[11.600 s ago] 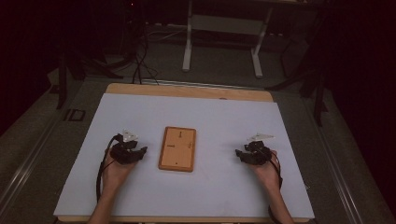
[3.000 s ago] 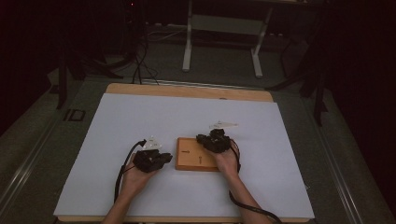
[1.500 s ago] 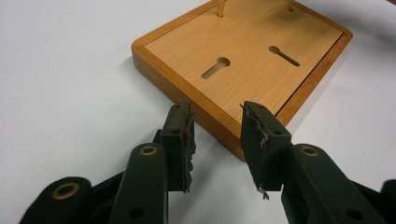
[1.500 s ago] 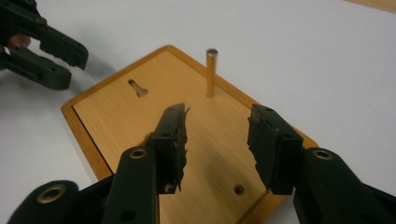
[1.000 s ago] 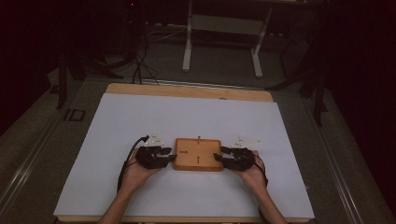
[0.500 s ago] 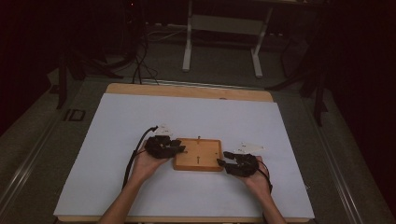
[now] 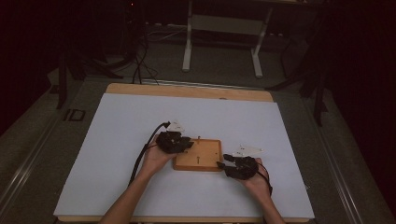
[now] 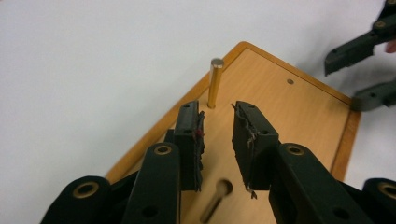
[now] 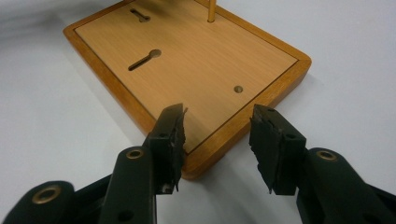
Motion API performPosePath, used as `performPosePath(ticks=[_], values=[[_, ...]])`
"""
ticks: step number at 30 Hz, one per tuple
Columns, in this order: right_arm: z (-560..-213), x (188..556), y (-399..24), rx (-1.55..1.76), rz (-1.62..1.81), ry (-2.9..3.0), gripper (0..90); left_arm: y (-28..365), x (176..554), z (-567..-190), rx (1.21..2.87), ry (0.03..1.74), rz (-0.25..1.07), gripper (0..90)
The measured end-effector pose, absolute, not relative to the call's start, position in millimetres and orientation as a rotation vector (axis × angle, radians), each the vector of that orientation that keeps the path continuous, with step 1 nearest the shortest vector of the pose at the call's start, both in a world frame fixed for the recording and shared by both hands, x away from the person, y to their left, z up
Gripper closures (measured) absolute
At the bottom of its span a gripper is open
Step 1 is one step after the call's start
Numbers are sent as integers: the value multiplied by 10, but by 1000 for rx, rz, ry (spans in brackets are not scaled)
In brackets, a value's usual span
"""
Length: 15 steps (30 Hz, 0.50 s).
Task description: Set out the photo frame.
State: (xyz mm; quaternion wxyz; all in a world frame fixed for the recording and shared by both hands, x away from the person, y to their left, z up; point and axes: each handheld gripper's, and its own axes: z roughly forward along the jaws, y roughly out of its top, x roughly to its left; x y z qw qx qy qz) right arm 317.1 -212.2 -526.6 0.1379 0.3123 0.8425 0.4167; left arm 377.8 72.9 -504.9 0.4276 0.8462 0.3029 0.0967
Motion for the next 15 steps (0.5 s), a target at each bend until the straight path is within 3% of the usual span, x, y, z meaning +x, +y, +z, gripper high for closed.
performPosePath(ticks=[15], values=[[-5259, 3163, -2177, 923, 1222, 2426, 537, 486, 3950, -5105, 2123, 761, 233, 772]])
